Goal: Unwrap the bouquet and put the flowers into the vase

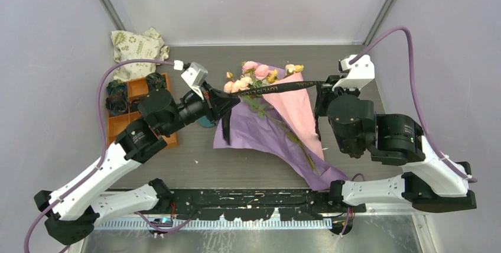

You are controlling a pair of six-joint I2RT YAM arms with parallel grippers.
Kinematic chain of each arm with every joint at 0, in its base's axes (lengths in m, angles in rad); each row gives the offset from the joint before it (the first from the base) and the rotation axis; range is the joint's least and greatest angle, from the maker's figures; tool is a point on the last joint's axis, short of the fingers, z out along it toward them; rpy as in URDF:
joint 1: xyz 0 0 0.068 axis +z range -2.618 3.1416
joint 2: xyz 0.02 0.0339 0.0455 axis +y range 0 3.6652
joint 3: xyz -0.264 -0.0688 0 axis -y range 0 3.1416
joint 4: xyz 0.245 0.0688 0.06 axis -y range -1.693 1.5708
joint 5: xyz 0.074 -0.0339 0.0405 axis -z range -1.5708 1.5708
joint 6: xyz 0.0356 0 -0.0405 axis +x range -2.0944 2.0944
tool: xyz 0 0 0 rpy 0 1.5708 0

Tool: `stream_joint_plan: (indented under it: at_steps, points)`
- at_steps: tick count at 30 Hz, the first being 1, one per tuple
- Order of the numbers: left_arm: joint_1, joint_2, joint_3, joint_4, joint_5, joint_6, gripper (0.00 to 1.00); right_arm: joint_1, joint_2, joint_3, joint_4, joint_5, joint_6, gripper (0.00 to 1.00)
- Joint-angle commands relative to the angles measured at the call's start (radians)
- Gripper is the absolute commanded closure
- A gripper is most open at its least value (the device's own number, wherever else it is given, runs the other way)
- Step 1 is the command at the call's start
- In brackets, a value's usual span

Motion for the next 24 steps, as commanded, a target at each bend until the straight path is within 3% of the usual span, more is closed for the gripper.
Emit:
stream_joint_plan:
  at_steps: [1,6,12,16,18,19,21,22,24]
  points:
    - [0.006,-0.001,0.054,-0.126,-0.106,0.052,0.89,0.005,0.005,0.060,-0.022,0.219,0.040,0.93]
    - [0.007,0.166,0.222,-0.105,-0.064,0.042,0.86,0.004,-0.031,0.058,0.071,0.256,-0.028,0.93]
    - [0.005,0.545,0.586,-0.085,0.104,0.025,0.85,0.004,-0.039,0.068,-0.091,0.426,0.123,0.93]
    - [0.005,0.856,0.903,-0.059,0.294,-0.032,0.82,0.004,-0.094,0.068,-0.236,0.505,0.296,0.93]
    - [0.005,1.024,1.124,-0.073,0.371,-0.061,0.79,0.004,-0.146,0.041,-0.215,0.513,0.301,0.92]
    - [0.005,1.128,1.223,-0.084,0.408,-0.076,0.75,0.005,-0.189,0.023,-0.184,0.514,0.287,0.90]
    - [0.004,1.283,1.394,-0.103,0.468,-0.114,0.54,0.004,-0.246,-0.021,-0.108,0.515,0.221,0.82]
    - [0.005,1.340,1.457,-0.105,0.506,-0.134,0.42,0.005,-0.271,-0.040,-0.072,0.514,0.197,0.79]
    - [0.004,1.415,1.503,-0.095,0.524,-0.156,0.26,0.004,-0.308,-0.065,-0.027,0.507,0.166,0.70]
